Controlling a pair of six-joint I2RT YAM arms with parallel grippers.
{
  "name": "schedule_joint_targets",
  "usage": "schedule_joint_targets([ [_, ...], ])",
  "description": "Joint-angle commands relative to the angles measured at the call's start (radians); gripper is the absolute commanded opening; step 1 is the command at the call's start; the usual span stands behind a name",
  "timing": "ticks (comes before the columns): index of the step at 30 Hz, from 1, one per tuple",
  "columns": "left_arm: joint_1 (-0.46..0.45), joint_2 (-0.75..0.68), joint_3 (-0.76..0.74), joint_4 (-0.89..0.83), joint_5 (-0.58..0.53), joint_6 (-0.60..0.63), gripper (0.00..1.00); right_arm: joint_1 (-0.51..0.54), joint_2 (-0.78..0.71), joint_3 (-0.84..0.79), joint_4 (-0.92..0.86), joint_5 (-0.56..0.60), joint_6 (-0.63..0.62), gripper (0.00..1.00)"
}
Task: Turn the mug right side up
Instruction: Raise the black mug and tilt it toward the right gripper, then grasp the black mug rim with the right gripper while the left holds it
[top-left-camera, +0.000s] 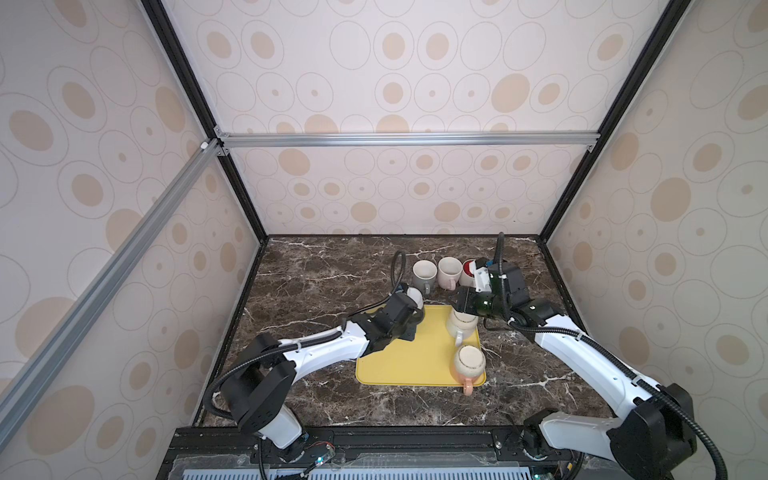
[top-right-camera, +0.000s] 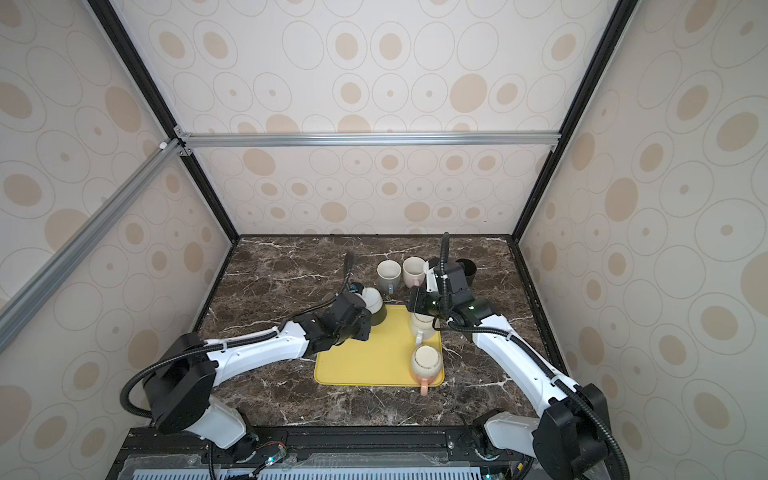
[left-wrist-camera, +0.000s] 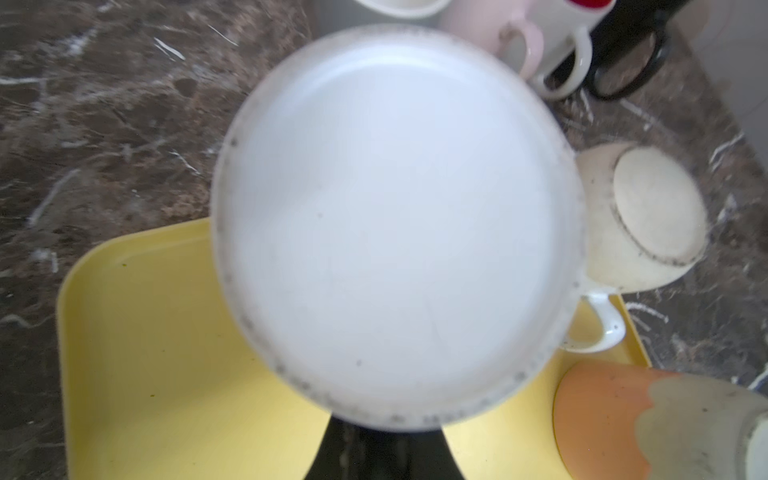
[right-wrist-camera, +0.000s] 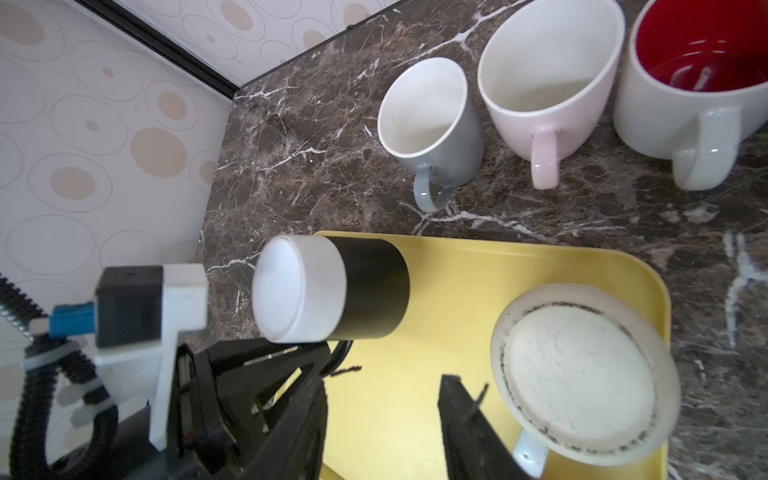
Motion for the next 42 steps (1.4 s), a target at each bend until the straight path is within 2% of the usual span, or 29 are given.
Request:
schedule_joint_targets([
  [1, 0.070, -0.136, -0.043, 0.256, 0.097, -0.087, 0.00, -0.005, -0.012, 0.030, 0.057, -0.075, 0.039, 0.47],
  [6, 0.167, -0.268, -0.133, 0.490, 0.233, -0.218, 0.00, -0.005, -0.003, 0.023, 0.146, -0.166, 0.100, 0.47],
  [12, 0.208, -0.343, -0.213, 0.806, 0.305, -0.388, 0.00, -0.004, 0.010, -0.001, 0.317, -0.287, 0.214, 0.45],
  [14, 0.212, -0.330, -0.223, 0.888, 0.327, -0.438, 0.00, -0.005, 0.009, -0.007, 0.377, -0.312, 0.247, 0.44],
  [18, 0.212, -0.251, -0.280, 1.175, 0.367, -0.592, 0.00, -0.005, 0.009, -0.022, 0.521, -0.378, 0.316, 0.44],
  [22, 0.212, -0.128, -0.338, 1.529, 0.359, -0.757, 0.00, -0.004, 0.015, -0.028, 0.629, -0.415, 0.372, 0.45],
  [24, 0.210, -0.076, -0.350, 1.651, 0.344, -0.808, 0.00, -0.003, 0.012, -0.028, 0.657, -0.419, 0.388, 0.45],
  [31, 0.194, 0.005, -0.338, 1.781, 0.329, -0.857, 0.00, -0.004, 0.013, -0.016, 0.620, -0.444, 0.392, 0.46],
  [42, 0.166, 0.070, -0.284, 1.811, 0.360, -0.867, 0.00, 0.017, 0.042, -0.002, 0.642, -0.472, 0.396, 0.47],
])
